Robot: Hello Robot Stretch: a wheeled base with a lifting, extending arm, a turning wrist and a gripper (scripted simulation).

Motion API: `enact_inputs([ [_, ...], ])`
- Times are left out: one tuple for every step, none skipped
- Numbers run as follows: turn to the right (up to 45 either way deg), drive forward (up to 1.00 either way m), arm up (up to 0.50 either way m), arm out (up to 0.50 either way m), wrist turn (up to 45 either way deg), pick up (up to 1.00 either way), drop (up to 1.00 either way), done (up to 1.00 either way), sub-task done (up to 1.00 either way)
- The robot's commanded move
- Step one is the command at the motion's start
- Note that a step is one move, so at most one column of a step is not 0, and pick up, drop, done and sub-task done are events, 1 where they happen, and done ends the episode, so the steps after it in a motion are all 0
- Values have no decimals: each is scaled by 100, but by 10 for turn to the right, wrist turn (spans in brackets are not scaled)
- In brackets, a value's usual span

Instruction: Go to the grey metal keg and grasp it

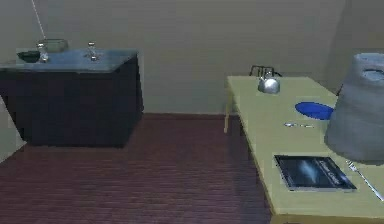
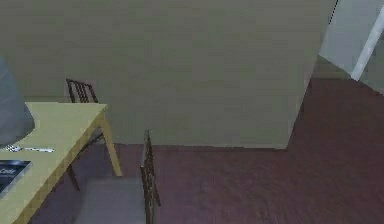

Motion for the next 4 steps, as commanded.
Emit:
enact_inputs([
  [0,100,0,0,0,0,0,0,0],
  [60,0,0,0,0,0,0,0,0],
  [0,45,0,0,0,0,0,0,0],
  [180,0,0,0,0,0,0,0,0],
])
